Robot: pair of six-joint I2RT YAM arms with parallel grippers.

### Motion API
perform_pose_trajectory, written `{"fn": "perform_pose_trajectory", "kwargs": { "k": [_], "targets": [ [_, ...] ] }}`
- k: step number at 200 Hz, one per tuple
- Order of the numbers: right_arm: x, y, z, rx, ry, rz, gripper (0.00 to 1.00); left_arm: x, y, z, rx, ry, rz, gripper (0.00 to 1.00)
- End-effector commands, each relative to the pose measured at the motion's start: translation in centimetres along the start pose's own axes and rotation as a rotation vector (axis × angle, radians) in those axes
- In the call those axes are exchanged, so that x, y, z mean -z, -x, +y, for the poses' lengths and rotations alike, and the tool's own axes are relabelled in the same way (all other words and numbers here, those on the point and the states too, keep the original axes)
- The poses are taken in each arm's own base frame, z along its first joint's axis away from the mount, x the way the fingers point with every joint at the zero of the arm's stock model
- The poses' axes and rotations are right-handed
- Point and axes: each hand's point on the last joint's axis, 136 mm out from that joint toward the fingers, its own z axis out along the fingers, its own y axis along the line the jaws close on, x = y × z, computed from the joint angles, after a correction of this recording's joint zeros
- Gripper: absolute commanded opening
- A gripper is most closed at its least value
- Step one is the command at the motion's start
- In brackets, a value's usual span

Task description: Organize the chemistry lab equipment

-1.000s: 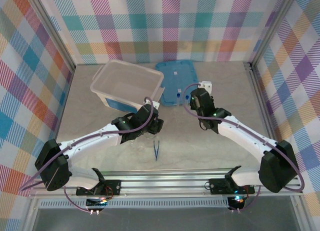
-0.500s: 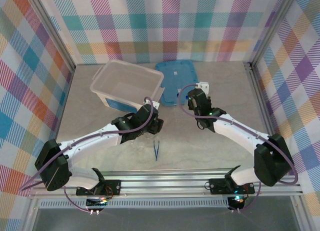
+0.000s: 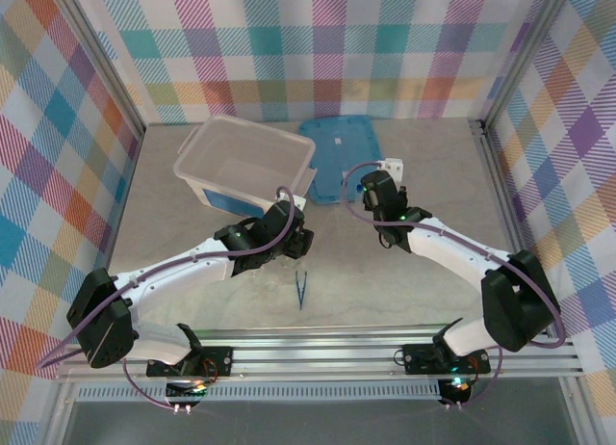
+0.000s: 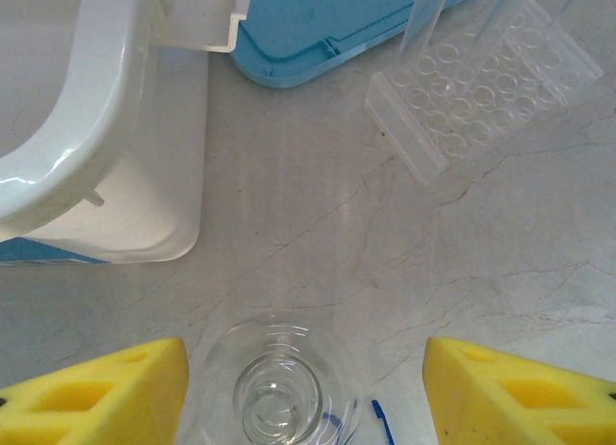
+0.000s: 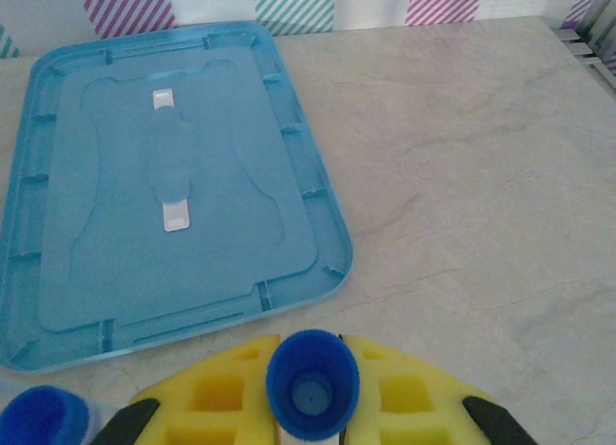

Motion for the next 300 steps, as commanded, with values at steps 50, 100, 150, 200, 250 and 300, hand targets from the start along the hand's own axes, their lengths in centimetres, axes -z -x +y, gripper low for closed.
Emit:
{"fn": "perform_pose_trajectory", "kwargs": {
  "k": [50,100,150,200,250,300],
  "targets": [
    [-0.9,-0.4,-0.3,-0.014,-0.015,0.001,0.14,0.2,0.2,0.0,0.028,-0.015,-0.006,0.66],
    [-1.3,-0.8,0.6,-0.009,0.019,0.024,0.14,0.1,0.2,0.0,0.028,-0.016,-0.002,0.65],
    [-1.3,-1.4,0.4,0.001,0.015,0.032,0.21,-0.2,0.0,0.0,0.028,-0.016,0.005,0.66],
    [-1.1,-1.6,0.1,-0.003,0.013,0.035,0.35,-0.3,0.2,-0.1,0.029,-0.02,0.006,0.66],
    [0.4,0.1,-0.4,-0.021,0.021,0.003,0.46,-0.2,0.2,0.2,0.026,-0.011,0.005,0.66],
    [3.8,3.1,-1.8,-0.041,0.04,-0.047,0.51,0.8,0.4,1.7,0.006,0.06,-0.005,0.65]
  ]
}}
